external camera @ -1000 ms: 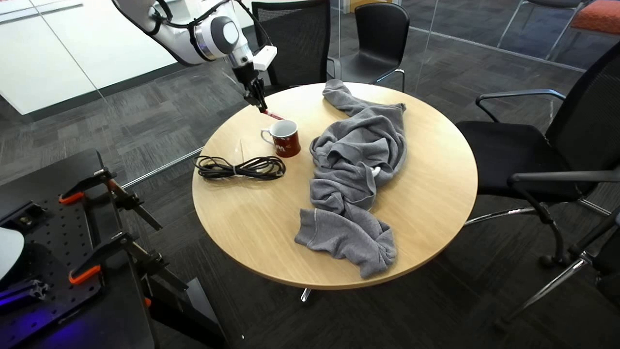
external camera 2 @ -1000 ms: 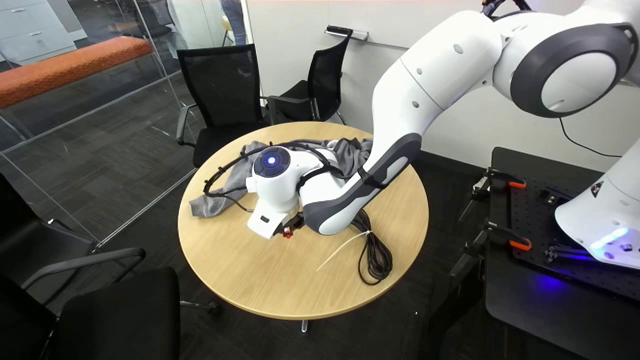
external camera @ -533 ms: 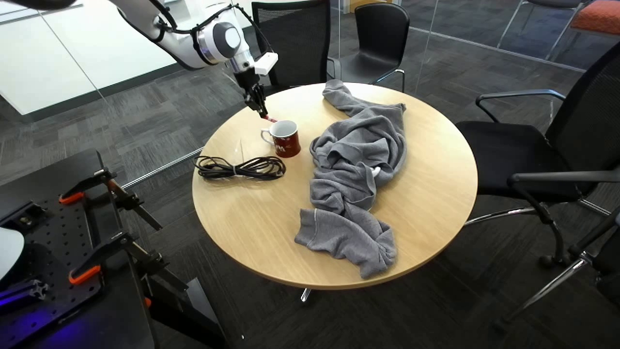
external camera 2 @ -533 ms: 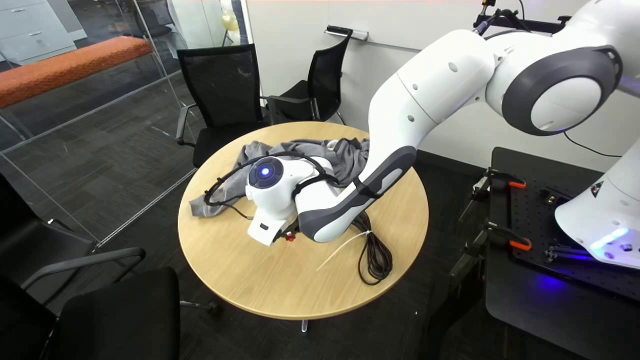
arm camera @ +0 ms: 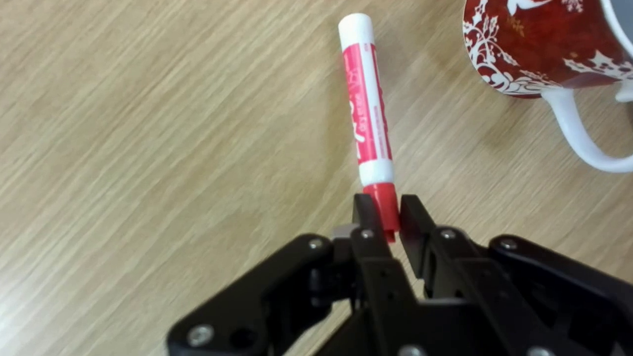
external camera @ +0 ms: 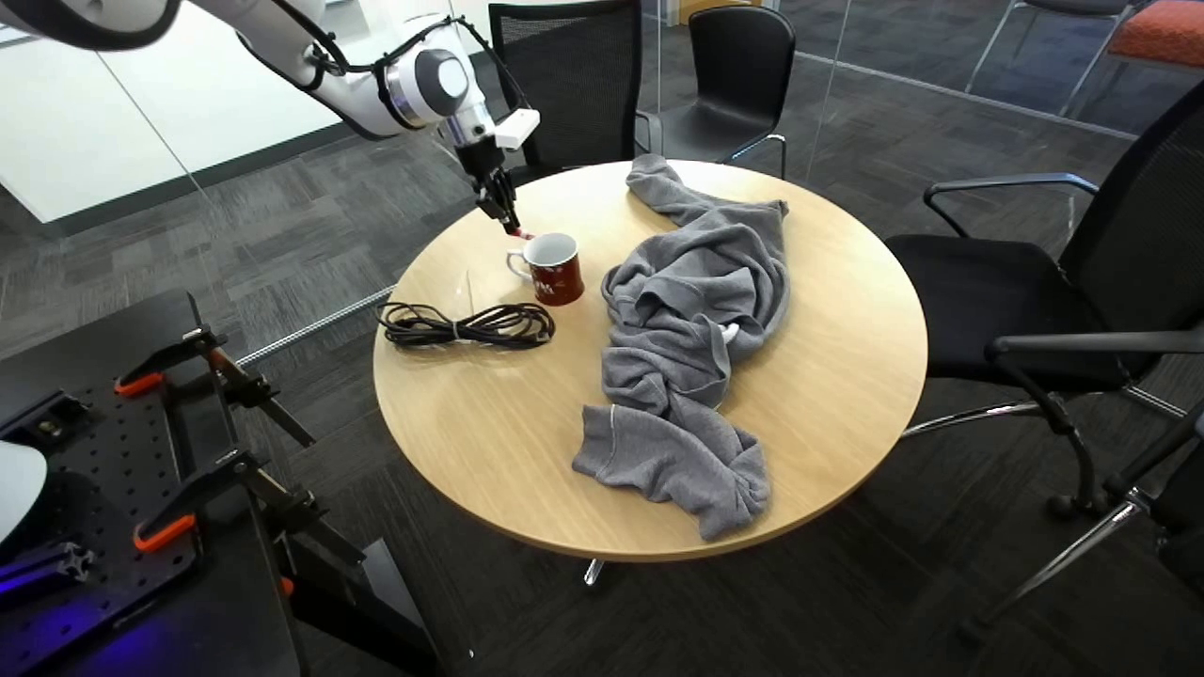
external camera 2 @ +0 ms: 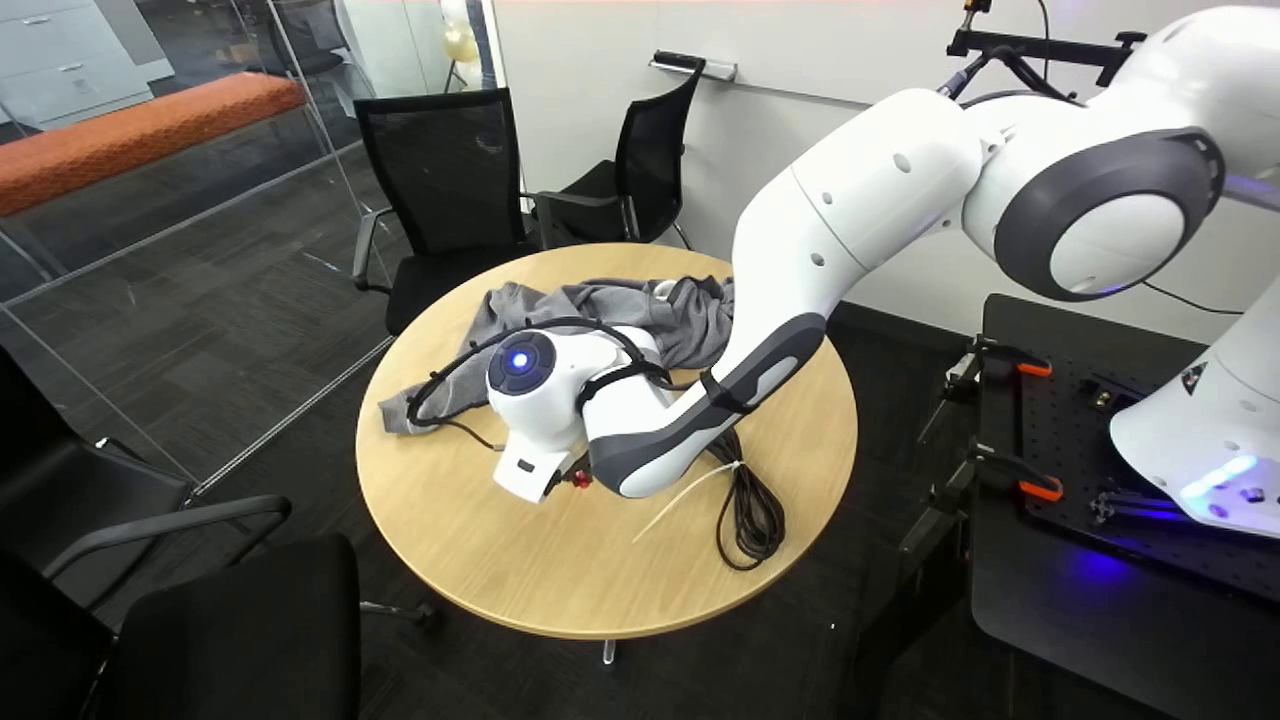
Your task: Put the marker on the table
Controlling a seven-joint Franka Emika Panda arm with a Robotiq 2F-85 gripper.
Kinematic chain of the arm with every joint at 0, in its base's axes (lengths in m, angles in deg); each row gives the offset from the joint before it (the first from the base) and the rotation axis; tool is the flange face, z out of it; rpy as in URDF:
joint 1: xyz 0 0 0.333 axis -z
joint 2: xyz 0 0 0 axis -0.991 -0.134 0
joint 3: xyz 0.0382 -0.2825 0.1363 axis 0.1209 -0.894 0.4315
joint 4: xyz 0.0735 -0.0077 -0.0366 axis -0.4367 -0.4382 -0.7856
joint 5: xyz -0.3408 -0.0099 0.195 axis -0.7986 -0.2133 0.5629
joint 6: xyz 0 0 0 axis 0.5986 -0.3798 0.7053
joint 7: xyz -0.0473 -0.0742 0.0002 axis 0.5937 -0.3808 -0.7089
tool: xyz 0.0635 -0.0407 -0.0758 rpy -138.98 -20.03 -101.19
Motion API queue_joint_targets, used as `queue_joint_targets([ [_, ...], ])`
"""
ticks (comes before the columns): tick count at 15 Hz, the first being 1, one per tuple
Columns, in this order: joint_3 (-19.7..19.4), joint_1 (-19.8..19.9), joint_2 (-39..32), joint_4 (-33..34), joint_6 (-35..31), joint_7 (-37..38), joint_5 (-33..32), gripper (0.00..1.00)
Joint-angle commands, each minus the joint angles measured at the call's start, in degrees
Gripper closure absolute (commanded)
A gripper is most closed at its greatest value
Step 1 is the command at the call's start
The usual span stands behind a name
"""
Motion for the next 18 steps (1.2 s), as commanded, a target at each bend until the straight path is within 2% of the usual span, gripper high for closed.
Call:
queue_joint_targets([
  [1,-0.5,-0.9,-2.6,4.7,3.1,-2.2,0.9,0.57],
  [3,-0.6,-1.0,-3.2,5.5,3.3,-2.0,1.0,0.49],
  [9,-0.8,-0.7,0.3,2.4,0.9,0.3,-0.9,0.04],
  [10,-0.9,-0.7,1.3,1.6,0.5,0.5,-1.1,0.01],
  [14,-0.7,-0.3,7.6,-4.3,0.4,1.0,-1.2,0.0],
  [18,-1.0,-0.4,16.4,-13.8,0.5,3.4,-1.3,0.0],
])
